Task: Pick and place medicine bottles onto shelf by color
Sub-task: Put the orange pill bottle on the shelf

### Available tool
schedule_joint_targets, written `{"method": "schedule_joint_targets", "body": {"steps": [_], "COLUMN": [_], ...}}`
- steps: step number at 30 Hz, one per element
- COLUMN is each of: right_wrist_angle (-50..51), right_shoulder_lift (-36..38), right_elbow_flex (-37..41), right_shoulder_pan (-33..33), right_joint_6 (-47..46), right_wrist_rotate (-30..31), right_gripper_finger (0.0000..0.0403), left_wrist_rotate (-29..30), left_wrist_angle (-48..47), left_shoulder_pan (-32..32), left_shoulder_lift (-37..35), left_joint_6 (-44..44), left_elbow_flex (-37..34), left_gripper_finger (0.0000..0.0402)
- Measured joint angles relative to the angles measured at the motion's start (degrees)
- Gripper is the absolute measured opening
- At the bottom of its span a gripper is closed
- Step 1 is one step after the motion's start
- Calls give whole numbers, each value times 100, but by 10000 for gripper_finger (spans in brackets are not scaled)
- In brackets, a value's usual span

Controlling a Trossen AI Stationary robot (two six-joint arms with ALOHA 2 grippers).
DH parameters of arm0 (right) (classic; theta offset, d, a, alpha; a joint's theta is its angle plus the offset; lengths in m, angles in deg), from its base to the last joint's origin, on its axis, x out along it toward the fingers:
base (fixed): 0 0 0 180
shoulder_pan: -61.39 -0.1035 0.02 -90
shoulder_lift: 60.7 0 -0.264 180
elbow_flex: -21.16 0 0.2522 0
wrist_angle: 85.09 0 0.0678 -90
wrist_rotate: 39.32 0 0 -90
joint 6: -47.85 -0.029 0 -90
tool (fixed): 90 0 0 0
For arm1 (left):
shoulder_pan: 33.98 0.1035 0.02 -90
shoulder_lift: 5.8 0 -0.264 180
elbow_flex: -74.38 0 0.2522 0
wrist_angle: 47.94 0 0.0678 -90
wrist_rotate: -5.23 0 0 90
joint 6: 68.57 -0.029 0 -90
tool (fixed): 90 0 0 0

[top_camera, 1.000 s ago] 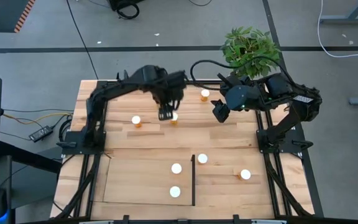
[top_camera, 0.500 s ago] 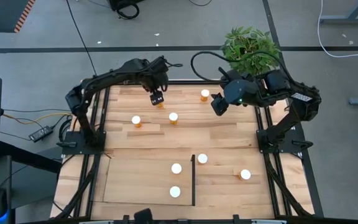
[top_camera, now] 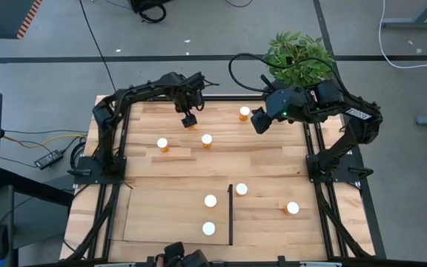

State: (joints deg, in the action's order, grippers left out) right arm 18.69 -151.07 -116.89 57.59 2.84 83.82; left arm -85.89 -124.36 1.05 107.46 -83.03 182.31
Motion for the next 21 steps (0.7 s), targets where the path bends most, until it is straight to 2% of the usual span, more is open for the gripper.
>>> {"method": "schedule_joint_targets", "body": {"steps": [13, 21], "right_wrist_angle": [0, 0], "right_shoulder_lift": [0, 0], "right_elbow_flex": [0, 0], "right_shoulder_pan": [115, 118], "right_joint_6": [-188, -195], "right_wrist_rotate": [-115, -161], "right_gripper_finger": [299, 299], "left_wrist_rotate": [104, 104], "left_wrist_angle": [233, 395], "left_shoulder_pan": [29, 11], "left_shoulder_lift": [591, 638], "left_joint_6": [-170, -255], "left_elbow_flex": [0, 0], "left_gripper_finger": [346, 337]}}
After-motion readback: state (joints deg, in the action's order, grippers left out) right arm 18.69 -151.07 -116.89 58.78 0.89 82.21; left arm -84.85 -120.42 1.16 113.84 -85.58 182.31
